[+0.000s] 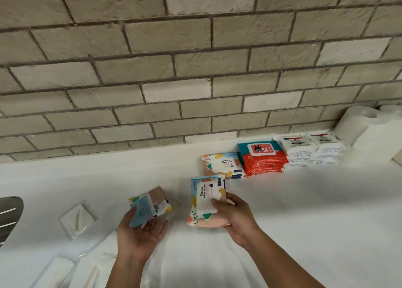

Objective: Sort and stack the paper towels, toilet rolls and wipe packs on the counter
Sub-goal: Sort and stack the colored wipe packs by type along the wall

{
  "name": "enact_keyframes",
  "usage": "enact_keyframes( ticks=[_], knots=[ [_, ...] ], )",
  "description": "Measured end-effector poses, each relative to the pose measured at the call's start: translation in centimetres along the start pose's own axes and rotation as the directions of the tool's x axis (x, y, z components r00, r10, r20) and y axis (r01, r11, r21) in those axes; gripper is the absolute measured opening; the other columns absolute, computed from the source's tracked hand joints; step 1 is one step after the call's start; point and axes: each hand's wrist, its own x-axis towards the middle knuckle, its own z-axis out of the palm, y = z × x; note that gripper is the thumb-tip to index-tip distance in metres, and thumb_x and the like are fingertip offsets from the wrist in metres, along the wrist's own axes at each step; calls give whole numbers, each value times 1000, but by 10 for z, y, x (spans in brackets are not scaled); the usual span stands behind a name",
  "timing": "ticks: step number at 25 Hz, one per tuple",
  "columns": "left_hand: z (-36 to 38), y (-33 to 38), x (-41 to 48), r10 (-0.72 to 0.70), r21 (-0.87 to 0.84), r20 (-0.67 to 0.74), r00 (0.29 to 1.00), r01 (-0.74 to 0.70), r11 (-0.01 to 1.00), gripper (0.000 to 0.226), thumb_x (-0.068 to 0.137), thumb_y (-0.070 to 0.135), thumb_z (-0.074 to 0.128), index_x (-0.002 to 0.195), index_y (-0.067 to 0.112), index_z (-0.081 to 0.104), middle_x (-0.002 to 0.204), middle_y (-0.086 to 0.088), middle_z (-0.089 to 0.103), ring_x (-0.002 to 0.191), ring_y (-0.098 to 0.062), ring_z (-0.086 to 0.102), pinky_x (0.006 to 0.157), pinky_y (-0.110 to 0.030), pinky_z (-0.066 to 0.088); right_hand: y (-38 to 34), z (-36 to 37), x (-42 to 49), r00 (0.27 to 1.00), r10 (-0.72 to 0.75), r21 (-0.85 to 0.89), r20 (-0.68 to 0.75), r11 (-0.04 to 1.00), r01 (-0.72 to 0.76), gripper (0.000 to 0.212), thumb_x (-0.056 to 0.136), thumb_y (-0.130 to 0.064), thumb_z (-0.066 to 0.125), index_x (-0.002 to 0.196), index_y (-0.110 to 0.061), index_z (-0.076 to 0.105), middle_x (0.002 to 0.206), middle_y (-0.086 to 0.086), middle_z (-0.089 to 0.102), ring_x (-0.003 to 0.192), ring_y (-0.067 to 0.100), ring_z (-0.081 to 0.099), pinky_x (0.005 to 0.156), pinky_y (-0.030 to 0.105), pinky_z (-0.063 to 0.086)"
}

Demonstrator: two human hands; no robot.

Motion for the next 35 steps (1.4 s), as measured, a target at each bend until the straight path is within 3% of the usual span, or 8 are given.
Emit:
enact_keyframes(
  ticks=[2,4,7,10,16,22,28,35],
  knots=[
    [-3,-1,3,-39,-179,39,998,46,983,106,46,43,83,140,10,49,133,-23,53,124,-50,50,105,-72,33,-4,-2,-2,999,-5,-1,33,1000,5,35,85,7,73,118,-3,70,113,17,77,100,38,75,84,49,61],
    [-6,-5,12,-82,-299,75,994,101,949,80,82,58,61,143,10,44,140,-31,49,130,-61,39,106,-79,22,-6,-4,-3,998,-5,9,63,1000,5,37,86,6,71,121,-5,69,117,16,76,104,38,74,89,51,60],
    [-2,-7,31,-125,-380,47,991,133,915,55,105,40,23,147,11,44,141,-29,53,128,-57,45,94,-81,35,-5,-4,-3,996,1,16,91,1000,-3,41,86,4,72,126,-5,68,119,15,75,107,38,73,91,51,59],
    [10,-7,33,-122,-376,86,989,145,915,45,104,26,34,140,7,52,129,-28,63,119,-51,59,75,-73,52,-5,-5,-4,995,8,16,99,1000,-9,42,86,3,73,126,-5,68,119,15,75,107,37,73,93,53,58],
    [13,-6,47,-121,-364,158,980,172,916,54,96,40,34,142,19,52,128,-16,64,113,-35,61,90,-44,47,-4,-7,-2,996,29,20,89,999,-31,44,86,6,71,128,-2,63,118,16,75,107,38,73,97,57,56],
    [13,-15,45,-148,-314,295,944,243,918,65,77,53,58,132,17,55,128,-8,61,110,-31,61,93,-50,45,-1,-4,-2,983,90,18,162,995,-94,40,86,16,59,123,1,64,117,20,75,107,37,73,97,49,56],
    [15,-16,47,-41,-222,203,978,87,971,104,21,5,93,121,7,64,101,-10,65,78,-21,59,79,-36,52,1,-6,1,982,77,45,169,995,-86,53,81,19,55,130,0,60,121,22,72,112,39,70,100,52,54],
    [9,-21,46,91,70,177,980,-104,992,52,91,1,53,142,-1,49,128,-23,65,95,-29,75,77,-42,63,2,-5,3,990,99,198,98,973,-117,37,97,-6,55,134,-7,59,123,21,72,115,38,69,98,52,54]
  ],
)
